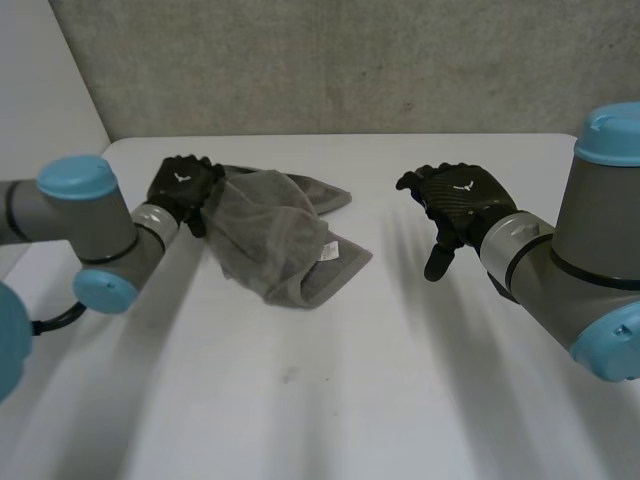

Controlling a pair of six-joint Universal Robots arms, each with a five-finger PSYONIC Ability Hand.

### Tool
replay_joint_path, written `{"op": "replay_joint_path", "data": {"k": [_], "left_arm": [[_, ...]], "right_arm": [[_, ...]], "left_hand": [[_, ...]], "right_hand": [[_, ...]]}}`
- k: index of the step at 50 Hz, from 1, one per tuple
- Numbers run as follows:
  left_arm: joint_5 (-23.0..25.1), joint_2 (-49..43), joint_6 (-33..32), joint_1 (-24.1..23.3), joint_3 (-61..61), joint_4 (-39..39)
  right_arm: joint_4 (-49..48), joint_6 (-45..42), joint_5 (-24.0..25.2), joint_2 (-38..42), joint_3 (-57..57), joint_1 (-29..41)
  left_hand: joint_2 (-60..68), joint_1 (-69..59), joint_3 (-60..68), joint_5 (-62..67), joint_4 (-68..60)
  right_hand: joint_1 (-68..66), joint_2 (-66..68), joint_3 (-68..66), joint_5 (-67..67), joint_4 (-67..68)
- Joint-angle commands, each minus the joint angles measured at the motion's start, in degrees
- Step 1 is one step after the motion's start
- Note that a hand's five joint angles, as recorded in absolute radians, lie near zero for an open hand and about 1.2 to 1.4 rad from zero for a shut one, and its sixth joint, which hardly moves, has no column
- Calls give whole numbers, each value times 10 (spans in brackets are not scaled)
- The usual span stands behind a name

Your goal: Fold the towel.

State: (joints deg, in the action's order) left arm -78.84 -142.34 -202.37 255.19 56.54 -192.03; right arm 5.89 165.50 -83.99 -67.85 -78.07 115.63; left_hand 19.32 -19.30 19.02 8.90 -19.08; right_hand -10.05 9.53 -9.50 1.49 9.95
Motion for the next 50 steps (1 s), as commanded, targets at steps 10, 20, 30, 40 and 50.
{"op": "replay_joint_path", "data": {"k": [10,20,30,40,50], "left_arm": [[51,-94,-118,-21,-68,3],[-40,155,-45,-124,124,-17],[-168,213,122,-256,213,46],[-168,182,289,-401,198,97],[-171,204,243,-299,198,115]], "right_arm": [[1,-3,-2,3,2,-8],[2,-4,-1,-4,5,-8],[37,-2,1,-31,29,-28],[84,0,2,-38,59,-53],[129,-8,8,-40,56,-59]], "left_hand": [[607,-607,610,611,-609],[607,-607,610,611,-609],[607,-607,610,611,-609],[152,-152,155,156,-154],[-79,79,-76,-75,77]], "right_hand": [[1,5,-5,-15,0],[1,5,-5,-15,0],[1,5,-5,-15,0],[1,5,-5,-15,0],[1,5,-5,-15,0]]}}
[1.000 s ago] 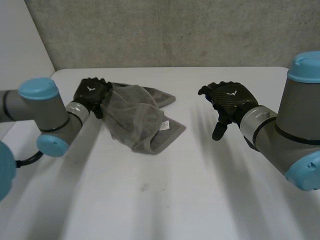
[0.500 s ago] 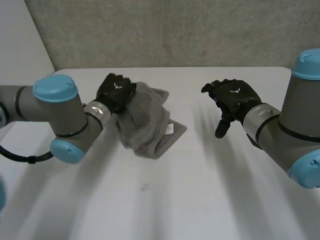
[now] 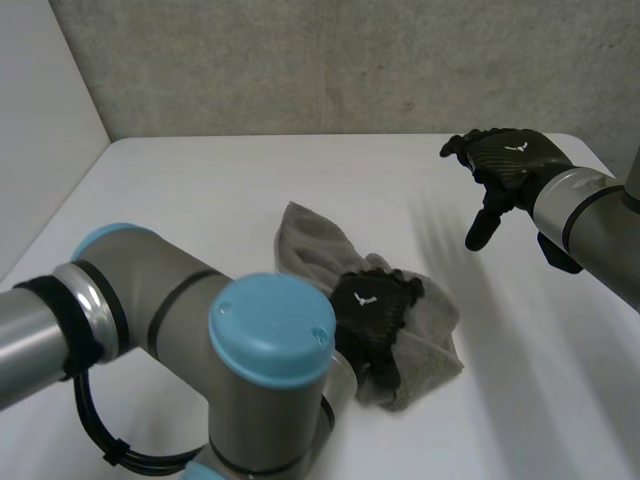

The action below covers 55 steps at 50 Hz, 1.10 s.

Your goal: Fold the towel.

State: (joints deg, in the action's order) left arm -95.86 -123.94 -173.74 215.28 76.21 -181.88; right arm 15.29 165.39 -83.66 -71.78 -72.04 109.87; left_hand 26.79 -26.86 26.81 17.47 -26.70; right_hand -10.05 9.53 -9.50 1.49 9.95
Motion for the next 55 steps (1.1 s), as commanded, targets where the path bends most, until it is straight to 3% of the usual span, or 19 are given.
{"op": "replay_joint_path", "data": {"k": [1,5,8,10,11,13,21,27,32,38,41,46,47,50,55], "left_arm": [[3,30,-51,131,3,17],[18,42,-69,195,1,20],[36,42,-73,214,2,20],[93,41,-91,240,3,21],[93,41,-91,240,3,21],[158,37,-117,254,11,21],[242,28,-172,274,32,20],[258,15,-181,275,33,18],[260,-12,-195,275,31,15],[257,-29,-217,275,29,13],[255,-41,-227,274,23,13],[255,-52,-229,273,0,9],[255,-52,-229,273,0,9],[254,-50,-229,274,-15,9],[248,-39,-227,275,-69,9]], "right_arm": [[47,-17,9,0,-9,-3],[80,-49,21,0,-45,-13],[80,-50,22,0,-65,-19],[80,-50,33,-11,-105,-25],[80,-50,33,-11,-105,-25],[76,-45,58,-39,-149,-31],[17,16,118,-79,-255,-50],[-28,54,139,-81,-298,-59],[-79,92,144,-74,-332,-55],[-123,111,142,-44,-338,-53],[-141,123,140,-20,-330,-52],[-152,134,138,23,-303,-49],[-152,134,138,23,-303,-49],[-153,134,138,31,-282,-49],[-153,136,143,29,-226,-46]], "left_hand": [[-156,156,-156,-162,155],[-142,143,-142,-149,141],[-142,143,-142,-149,141],[-120,121,-121,-127,119],[-120,121,-121,-127,119],[-120,121,-121,-127,119],[-107,108,-107,-114,106],[-62,62,-62,-68,61],[116,-116,116,110,-117],[211,-210,211,204,-212],[309,-308,308,302,-310],[532,-531,531,525,-533],[532,-531,532,525,-533],[532,-531,532,525,-533],[532,-531,532,525,-533]], "right_hand": [[1,5,-5,-15,0],[1,5,-5,-15,0],[1,5,-5,-15,0],[1,5,-5,-15,0],[1,5,-5,-15,0],[-20,26,-26,6,21],[-108,113,-113,93,109],[-120,125,-125,105,121],[-142,147,-147,127,143],[-182,187,-188,168,183],[-254,260,-260,240,255],[-486,491,-491,471,487],[-486,492,-492,472,487],[-698,704,-704,684,699],[-699,705,-705,685,700]]}}
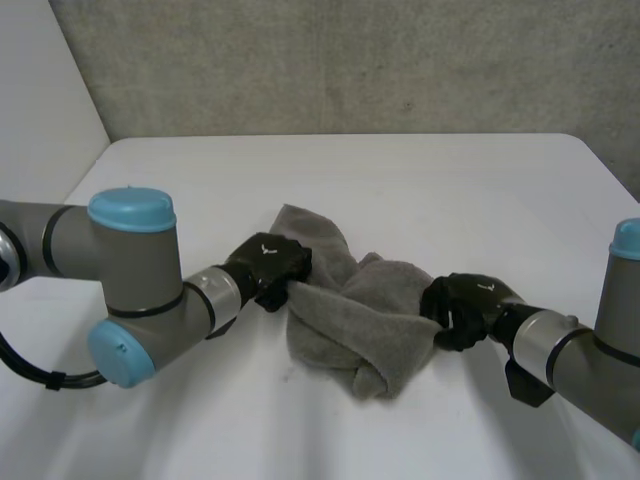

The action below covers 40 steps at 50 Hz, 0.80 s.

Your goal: Fold the towel.

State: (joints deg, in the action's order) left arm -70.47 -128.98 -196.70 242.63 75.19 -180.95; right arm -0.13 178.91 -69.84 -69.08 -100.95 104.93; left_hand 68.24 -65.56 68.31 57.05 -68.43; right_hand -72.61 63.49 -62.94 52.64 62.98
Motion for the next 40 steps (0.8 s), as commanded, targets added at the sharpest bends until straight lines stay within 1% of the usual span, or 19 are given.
{"op": "replay_joint_path", "data": {"k": [1,5,7,8,9,10,12,13,14,16,21,23,24,26,27,28,29,31,40], "left_arm": [[-13,18,3,3,-87,0],[-49,36,8,9,-163,0],[-104,47,16,21,-257,-5],[-105,47,16,21,-257,-5],[-136,51,25,22,-301,-15],[-136,51,25,22,-301,-15],[-188,68,63,21,-358,-32],[-188,68,63,21,-358,-32],[-201,80,88,24,-364,-33],[-208,91,112,25,-363,-31],[-209,113,146,24,-277,14],[-204,143,141,23,-164,62],[-204,144,141,23,-163,62],[-204,173,130,24,-49,70],[-204,174,130,24,-49,70],[-204,185,123,24,3,65],[-204,185,123,24,3,65],[-205,204,104,23,84,47],[-203,282,47,20,221,21]], "right_arm": [[0,-1,6,0,91,9],[-7,-1,4,-5,188,24],[-46,-7,-2,-6,296,25],[-46,-7,-2,-6,297,25],[-98,-8,-6,-7,332,25],[-99,-8,-6,-7,332,25],[-244,-9,-22,-12,351,31],[-245,-9,-22,-12,351,31],[-295,-10,-28,-20,354,33],[-305,-11,-28,-29,349,39],[-209,-15,-16,-34,342,72],[-129,-36,-10,-24,324,86],[-129,-37,-10,-24,324,86],[-55,-78,-2,-2,311,90],[-55,-78,-2,-2,311,90],[-26,-101,-3,7,305,92],[-26,-101,-3,7,305,92],[24,-138,-10,22,303,90],[55,-141,1,51,316,83]], "left_hand": [[118,-144,117,130,-116],[118,-144,117,130,-116],[118,-144,117,130,-116],[118,-144,117,130,-116],[118,-144,117,130,-116],[118,-144,117,130,-116],[118,-144,117,130,-116],[118,-144,117,130,-116],[118,-144,117,130,-116],[118,-144,117,130,-116],[118,-144,117,130,-116],[118,-144,117,130,-116],[118,-144,117,130,-116],[118,-144,117,130,-116],[118,-144,117,130,-116],[118,-144,117,130,-116],[118,-144,117,130,-116],[118,-144,117,130,-116],[118,-144,117,130,-116]], "right_hand": [[-74,165,-171,174,170],[-74,165,-171,174,170],[-74,165,-171,174,170],[-74,165,-171,174,170],[-74,165,-171,174,170],[-74,165,-171,174,170],[-74,165,-171,174,170],[-74,165,-171,174,170],[-74,165,-171,174,170],[-74,165,-171,174,170],[-74,165,-171,174,170],[-74,165,-171,174,170],[-74,165,-171,174,170],[-74,165,-171,174,170],[-74,165,-171,174,170],[62,29,-35,38,34],[63,28,-33,36,33],[440,-349,344,-341,-344],[558,-467,461,-458,-462]]}}
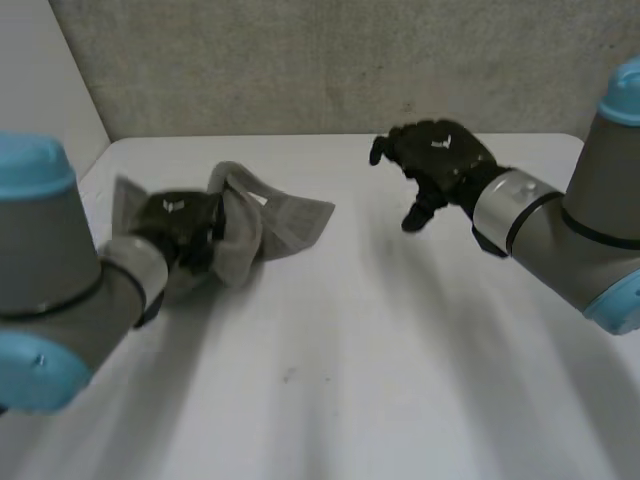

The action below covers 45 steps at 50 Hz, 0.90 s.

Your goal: Fold the towel.

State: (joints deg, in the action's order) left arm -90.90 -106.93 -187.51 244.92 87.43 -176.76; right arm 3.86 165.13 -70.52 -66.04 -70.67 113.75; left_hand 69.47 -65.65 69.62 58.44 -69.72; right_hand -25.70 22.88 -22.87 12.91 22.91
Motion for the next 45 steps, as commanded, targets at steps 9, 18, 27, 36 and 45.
{"op": "replay_joint_path", "data": {"k": [9,18,27,36,45], "left_arm": [[2,231,-57,-23,218,-20],[1,343,-57,-78,296,-18],[0,362,-58,-90,324,-17],[0,365,-58,-89,345,-17],[0,367,-58,-86,346,-21]], "right_arm": [[32,-19,93,75,122,-4],[123,-83,209,176,257,39],[125,-179,212,232,273,114],[128,-278,222,289,272,167],[127,-343,221,300,278,168]], "left_hand": [[105,-143,104,116,-103],[105,-143,104,116,-103],[105,-143,104,116,-103],[105,-143,104,116,-103],[105,-143,104,116,-103]], "right_hand": [[77,-49,49,-49,-49],[72,-44,44,-44,-44],[35,-7,7,-7,-7],[-76,104,-104,103,104],[-433,461,-461,461,461]]}}
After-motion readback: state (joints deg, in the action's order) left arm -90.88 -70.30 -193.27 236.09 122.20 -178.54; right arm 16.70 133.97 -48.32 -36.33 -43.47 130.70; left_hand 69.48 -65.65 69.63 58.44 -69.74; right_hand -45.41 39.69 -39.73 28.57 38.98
